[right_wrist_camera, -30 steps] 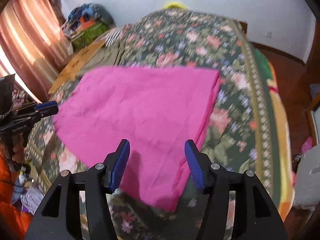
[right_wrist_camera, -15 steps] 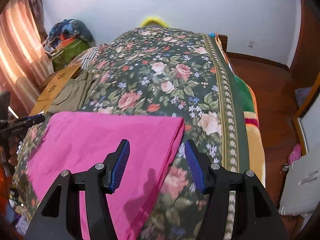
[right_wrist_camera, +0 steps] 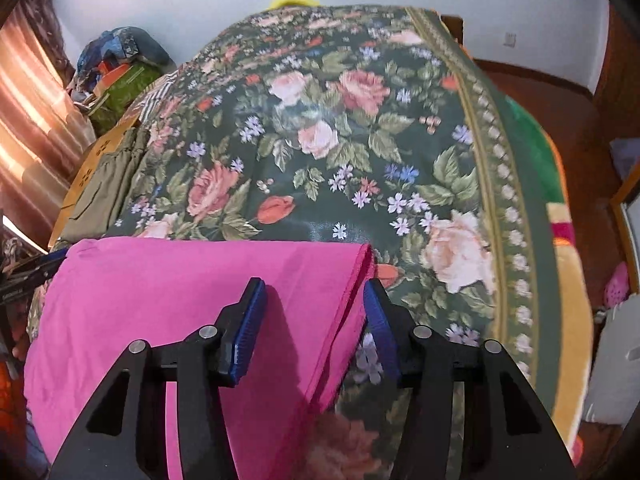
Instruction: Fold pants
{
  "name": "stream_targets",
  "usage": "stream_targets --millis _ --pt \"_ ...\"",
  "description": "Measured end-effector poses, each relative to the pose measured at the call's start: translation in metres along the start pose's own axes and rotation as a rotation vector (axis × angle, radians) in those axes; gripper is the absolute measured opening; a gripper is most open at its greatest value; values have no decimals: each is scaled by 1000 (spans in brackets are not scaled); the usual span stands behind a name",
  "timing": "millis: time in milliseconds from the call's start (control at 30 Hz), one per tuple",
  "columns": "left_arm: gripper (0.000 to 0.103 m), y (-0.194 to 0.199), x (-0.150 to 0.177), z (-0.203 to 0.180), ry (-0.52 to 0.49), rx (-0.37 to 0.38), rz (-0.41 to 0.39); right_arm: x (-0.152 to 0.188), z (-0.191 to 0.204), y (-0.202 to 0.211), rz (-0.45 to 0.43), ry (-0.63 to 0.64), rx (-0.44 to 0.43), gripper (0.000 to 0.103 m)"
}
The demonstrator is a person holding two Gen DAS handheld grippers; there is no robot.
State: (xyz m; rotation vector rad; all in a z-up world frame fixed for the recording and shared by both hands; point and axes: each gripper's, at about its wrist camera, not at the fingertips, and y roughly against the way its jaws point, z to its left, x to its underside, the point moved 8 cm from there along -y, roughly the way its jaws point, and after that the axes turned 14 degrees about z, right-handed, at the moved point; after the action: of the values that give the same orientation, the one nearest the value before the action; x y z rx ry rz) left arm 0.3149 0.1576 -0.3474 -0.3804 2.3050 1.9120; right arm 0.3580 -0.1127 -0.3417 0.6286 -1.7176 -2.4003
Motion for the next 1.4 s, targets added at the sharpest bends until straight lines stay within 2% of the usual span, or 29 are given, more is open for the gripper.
stream_targets --millis 167,300,367,500,567,667,867,1000,1100,1267,1333,1400 --pt "53 -3 -3 -3 13 31 -8 -7 -4 -11 13 -13 -25 45" --pt "51 -4 -4 -2 38 59 -11 -12 -7 -12 5 -39 -57 16" --pt "45 -3 -4 0 56 94 -19 -13 -8 -12 -3 -45 -62 11" --pt "36 2 -3 2 79 168 -30 -13 -11 -9 -30 -44 -47 9" --pt "26 3 -3 2 84 181 -28 -15 -12 -7 -48 -37 -41 8" --pt "15 6 -3 -2 72 158 -41 -20 -11 -4 -64 -24 -37 6" --pt "5 9 2 -6 32 47 -65 -27 0 1 -91 17 -23 4" --pt "3 3 11 5 35 -11 -33 -31 -1 5 -125 23 14 3" --pt "3 -1 18 15 59 9 -14 -33 -8 9 -133 -2 3 3" --pt "3 3 18 22 85 0 -17 -34 -14 17 -157 -6 54 3" --pt "3 4 17 21 84 -3 -11 -33 -15 18 -145 -14 40 3" --pt "3 7 17 17 63 -36 -6 -30 -11 19 -121 -10 4 3"
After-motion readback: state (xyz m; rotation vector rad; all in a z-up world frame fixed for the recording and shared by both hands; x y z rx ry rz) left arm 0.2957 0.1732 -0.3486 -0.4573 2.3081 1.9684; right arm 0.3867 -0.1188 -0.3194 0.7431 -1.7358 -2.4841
